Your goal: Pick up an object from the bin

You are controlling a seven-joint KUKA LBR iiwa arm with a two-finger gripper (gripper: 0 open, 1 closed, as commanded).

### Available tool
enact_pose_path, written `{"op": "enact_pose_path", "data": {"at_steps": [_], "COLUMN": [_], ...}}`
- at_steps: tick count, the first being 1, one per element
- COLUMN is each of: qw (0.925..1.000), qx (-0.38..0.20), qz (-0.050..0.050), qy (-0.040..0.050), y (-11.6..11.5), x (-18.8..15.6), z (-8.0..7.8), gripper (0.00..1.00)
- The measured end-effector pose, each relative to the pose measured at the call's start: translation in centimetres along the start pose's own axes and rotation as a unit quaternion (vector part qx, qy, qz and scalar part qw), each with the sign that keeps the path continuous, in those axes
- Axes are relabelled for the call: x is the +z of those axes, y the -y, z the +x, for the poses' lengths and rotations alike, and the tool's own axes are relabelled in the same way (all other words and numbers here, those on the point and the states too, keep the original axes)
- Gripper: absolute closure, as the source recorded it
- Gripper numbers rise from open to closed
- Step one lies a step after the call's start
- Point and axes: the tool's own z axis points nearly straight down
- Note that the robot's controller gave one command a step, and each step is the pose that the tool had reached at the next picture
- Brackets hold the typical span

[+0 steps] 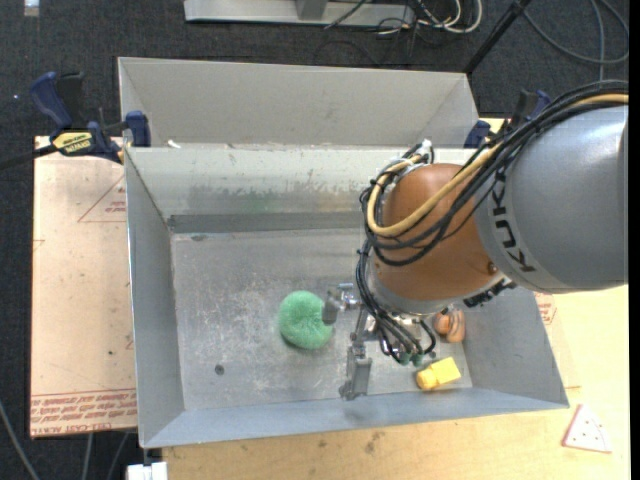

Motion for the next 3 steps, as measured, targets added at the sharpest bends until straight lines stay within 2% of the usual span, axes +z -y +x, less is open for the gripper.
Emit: {"op": "enact_pose_path", "data": {"at_steps": [1,2,3], "qw": [1.0,0.9995,0.9994], "qx": [0.001,-0.032,-0.034], "qz": [0.0,0.0,0.0], "qy": [0.0034,0.0077,0.0046], "y": [0.0,-0.9,-3.3], "x": [-0.3,2.0,5.3], "z": [-0.2,-3.0,-5.2], "gripper": [0.0,0.0,0.0]}}
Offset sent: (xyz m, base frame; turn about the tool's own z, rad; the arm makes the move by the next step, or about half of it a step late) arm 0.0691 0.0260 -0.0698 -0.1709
